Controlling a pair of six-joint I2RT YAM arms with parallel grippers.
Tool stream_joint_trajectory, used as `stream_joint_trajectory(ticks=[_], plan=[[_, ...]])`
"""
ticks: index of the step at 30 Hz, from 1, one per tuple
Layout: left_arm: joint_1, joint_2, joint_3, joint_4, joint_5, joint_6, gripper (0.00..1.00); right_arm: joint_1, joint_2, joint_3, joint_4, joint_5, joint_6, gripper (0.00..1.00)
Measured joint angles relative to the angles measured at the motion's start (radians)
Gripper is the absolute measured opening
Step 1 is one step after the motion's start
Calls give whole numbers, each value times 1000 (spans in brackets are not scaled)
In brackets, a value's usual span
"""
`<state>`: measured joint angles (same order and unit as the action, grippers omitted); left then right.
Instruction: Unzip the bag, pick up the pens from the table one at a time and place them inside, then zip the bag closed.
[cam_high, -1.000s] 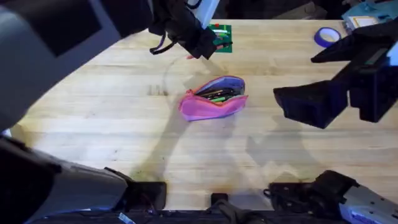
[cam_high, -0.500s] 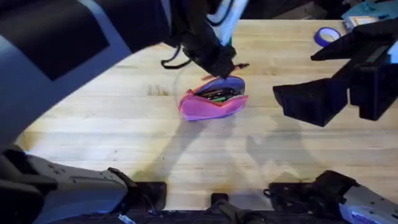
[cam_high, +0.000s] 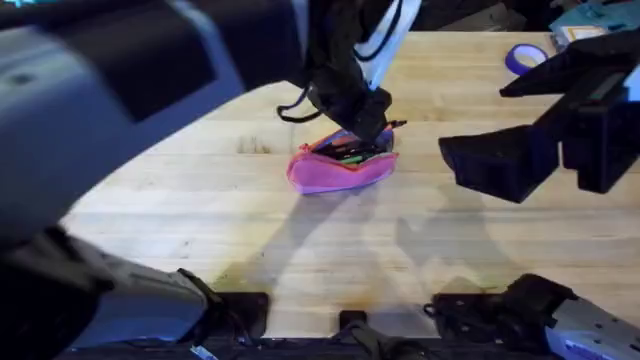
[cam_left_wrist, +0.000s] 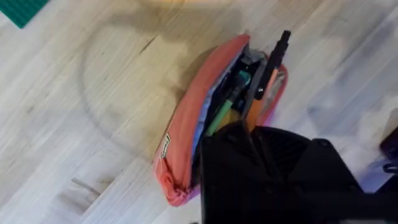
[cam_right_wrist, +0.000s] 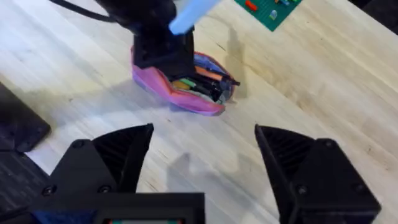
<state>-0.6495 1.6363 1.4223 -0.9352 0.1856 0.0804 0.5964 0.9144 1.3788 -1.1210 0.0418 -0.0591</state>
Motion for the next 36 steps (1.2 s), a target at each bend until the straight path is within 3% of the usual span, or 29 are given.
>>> stream_joint_trajectory(ticks=[9,30,31,32,36], plan=[[0,129,0,2,-32,-7,43,0,0,0,2,0,0,997],[-3,158,0,-71,-147,6,43,0,0,0,18,0,0,998],[-3,158,0,-69,-148,16,114,0,0,0,18,0,0,998],[-3,158,0,-64,-148,22,255,0,0,0,18,0,0,998],[-3,158,0,-44,-146,34,888,0,0,0,18,0,0,998]])
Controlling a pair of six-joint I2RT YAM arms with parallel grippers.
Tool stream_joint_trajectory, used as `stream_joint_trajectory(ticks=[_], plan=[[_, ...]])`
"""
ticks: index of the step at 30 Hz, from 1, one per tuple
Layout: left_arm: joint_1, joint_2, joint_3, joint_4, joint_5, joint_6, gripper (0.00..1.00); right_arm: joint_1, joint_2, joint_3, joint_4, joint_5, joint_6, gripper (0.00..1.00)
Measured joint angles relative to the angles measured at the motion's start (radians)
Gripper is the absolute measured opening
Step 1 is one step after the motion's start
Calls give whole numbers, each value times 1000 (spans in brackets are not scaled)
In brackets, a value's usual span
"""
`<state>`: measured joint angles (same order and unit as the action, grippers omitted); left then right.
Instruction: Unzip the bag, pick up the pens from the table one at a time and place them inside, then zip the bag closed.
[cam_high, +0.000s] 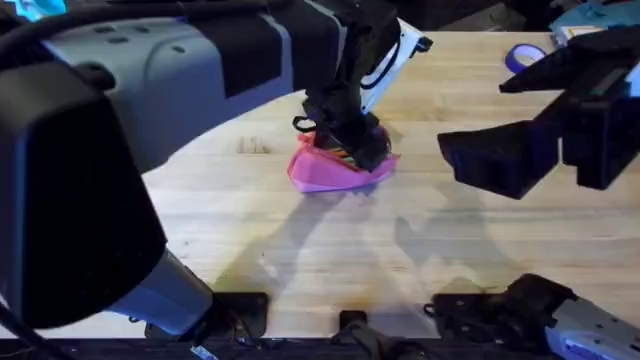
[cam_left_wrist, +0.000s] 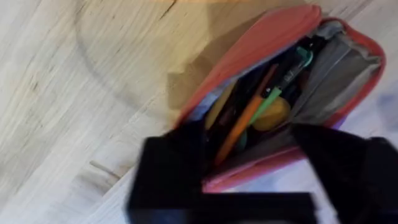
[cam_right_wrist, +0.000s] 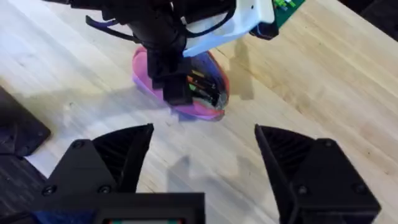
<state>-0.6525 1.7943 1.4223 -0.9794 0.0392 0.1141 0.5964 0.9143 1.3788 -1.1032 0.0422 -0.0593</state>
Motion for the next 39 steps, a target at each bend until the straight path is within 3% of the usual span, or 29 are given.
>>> stream_joint_trajectory(ticks=[1,3,15,20,28,39], plan=[[-1,0,0,0,1,2,966,0,0,0,0,0,0,998],[-3,0,0,0,1,7,990,0,0,0,0,0,0,998],[-3,-3,0,0,1,37,993,0,0,0,0,0,0,998],[3,-74,0,0,0,45,993,0,0,0,0,3,0,998],[75,-188,1,-57,-7,79,993,0,0,0,0,3,0,997],[147,-290,1,-163,8,189,993,0,0,0,0,3,0,998]])
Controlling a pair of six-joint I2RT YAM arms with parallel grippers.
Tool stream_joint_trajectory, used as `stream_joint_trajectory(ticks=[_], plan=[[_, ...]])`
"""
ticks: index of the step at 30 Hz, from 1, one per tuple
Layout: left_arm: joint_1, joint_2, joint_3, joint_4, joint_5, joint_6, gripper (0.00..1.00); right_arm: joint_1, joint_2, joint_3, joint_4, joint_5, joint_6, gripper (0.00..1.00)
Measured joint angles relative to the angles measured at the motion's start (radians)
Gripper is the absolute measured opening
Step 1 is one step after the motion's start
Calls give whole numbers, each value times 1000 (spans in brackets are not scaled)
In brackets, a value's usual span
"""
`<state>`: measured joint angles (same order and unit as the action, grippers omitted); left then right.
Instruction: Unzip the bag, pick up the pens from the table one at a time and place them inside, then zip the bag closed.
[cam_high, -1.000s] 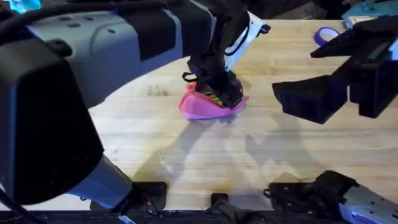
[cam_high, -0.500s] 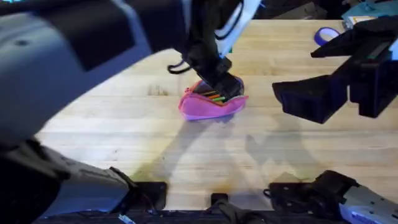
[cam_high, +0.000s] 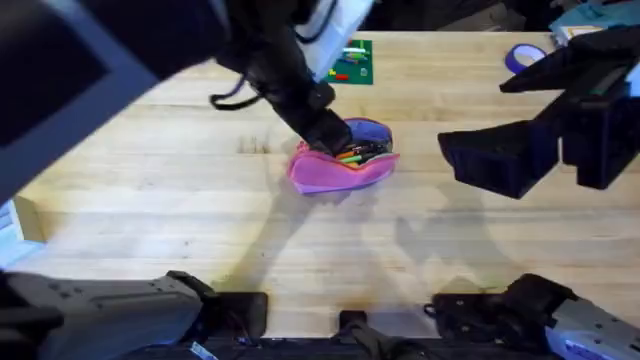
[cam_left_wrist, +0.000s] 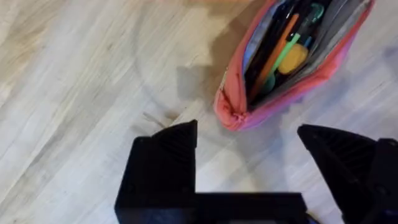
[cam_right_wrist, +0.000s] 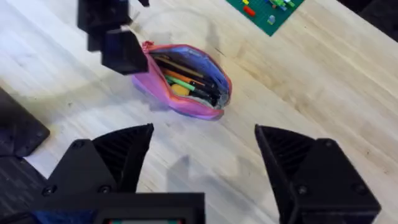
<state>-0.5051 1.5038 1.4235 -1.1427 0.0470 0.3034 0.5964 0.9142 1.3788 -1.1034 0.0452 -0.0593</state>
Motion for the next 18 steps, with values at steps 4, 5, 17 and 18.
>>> stream_joint_trajectory(ticks=[4,5,17,18], plan=[[64,-34,0,-41,32,44,994,0,0,0,0,0,0,998],[80,-39,0,-54,38,55,995,0,0,0,0,0,0,998],[271,-53,0,-140,186,254,996,0,0,0,0,0,0,998],[296,-57,0,-145,206,274,996,0,0,0,0,0,0,998]])
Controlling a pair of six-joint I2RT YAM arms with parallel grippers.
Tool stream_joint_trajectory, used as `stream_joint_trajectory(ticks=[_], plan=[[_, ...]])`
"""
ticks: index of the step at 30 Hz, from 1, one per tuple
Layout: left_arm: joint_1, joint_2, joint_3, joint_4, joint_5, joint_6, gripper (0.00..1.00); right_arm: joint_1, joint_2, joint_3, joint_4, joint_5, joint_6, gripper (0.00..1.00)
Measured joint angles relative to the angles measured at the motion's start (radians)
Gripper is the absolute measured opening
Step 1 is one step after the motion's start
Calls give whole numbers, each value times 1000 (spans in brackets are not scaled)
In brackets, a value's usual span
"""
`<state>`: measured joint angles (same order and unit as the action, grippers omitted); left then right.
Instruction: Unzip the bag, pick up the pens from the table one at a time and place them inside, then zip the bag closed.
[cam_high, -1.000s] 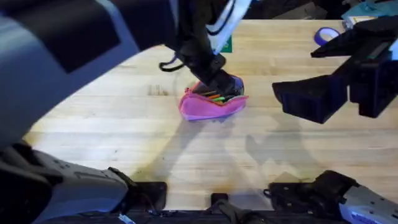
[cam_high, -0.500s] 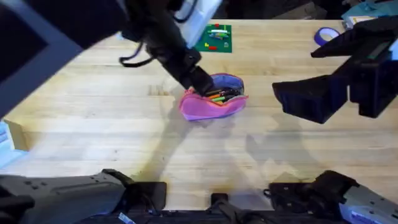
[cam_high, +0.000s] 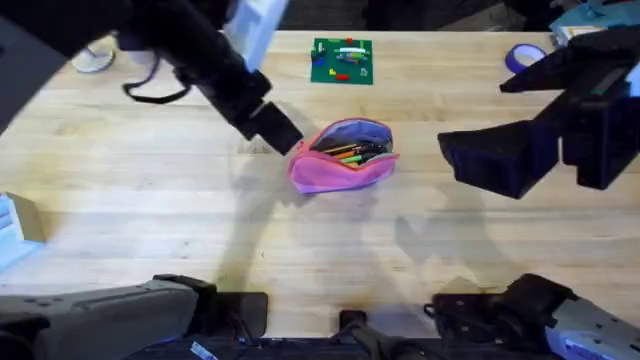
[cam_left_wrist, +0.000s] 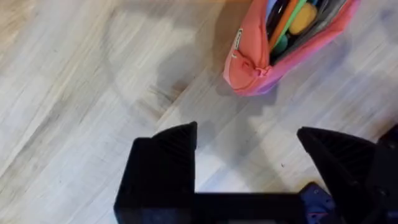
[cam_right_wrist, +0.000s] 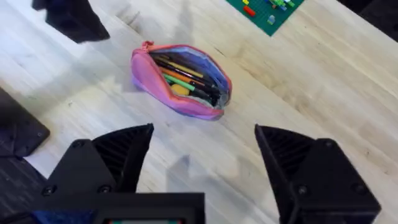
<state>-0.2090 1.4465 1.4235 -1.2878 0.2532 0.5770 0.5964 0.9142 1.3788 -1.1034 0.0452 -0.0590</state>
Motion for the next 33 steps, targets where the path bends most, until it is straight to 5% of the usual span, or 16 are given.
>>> stream_joint_trajectory(ticks=[12,17,26,33], plan=[[235,-92,-54,-48,208,253,996,0,0,0,0,0,0,998],[282,-193,-155,-40,281,389,996,0,0,0,0,16,0,997],[467,-263,-423,109,428,580,995,0,0,0,0,22,0,998],[553,-261,-510,265,489,625,995,0,0,0,0,22,0,998]])
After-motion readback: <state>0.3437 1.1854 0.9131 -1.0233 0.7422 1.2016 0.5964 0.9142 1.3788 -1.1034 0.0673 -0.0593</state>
